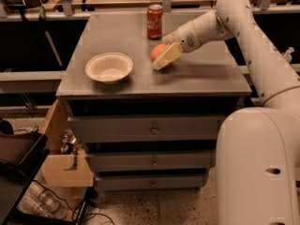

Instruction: Pick orange from paper bowl and place on counter

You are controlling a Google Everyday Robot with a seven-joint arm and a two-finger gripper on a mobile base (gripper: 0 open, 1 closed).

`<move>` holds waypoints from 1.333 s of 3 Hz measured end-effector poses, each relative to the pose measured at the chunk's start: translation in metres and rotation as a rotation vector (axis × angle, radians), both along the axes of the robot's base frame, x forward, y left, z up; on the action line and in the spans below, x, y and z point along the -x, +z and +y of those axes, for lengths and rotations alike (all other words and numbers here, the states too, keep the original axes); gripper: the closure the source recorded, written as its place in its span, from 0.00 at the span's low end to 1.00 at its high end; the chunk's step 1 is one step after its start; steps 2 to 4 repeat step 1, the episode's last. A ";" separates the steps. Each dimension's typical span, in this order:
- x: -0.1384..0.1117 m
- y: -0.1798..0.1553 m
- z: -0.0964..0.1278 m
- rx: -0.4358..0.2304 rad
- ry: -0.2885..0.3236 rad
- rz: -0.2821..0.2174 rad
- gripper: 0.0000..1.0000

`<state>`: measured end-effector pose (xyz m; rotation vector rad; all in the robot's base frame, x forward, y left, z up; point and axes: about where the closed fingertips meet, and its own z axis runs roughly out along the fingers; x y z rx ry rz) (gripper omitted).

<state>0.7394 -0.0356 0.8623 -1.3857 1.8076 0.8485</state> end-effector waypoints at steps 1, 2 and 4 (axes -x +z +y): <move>0.000 0.000 0.000 0.000 0.000 0.000 0.00; 0.000 0.000 0.000 0.000 0.000 0.000 0.00; 0.000 0.000 0.000 0.000 0.000 0.000 0.00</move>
Offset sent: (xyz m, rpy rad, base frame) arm 0.0000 0.0000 0.0000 0.0000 0.0000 0.0000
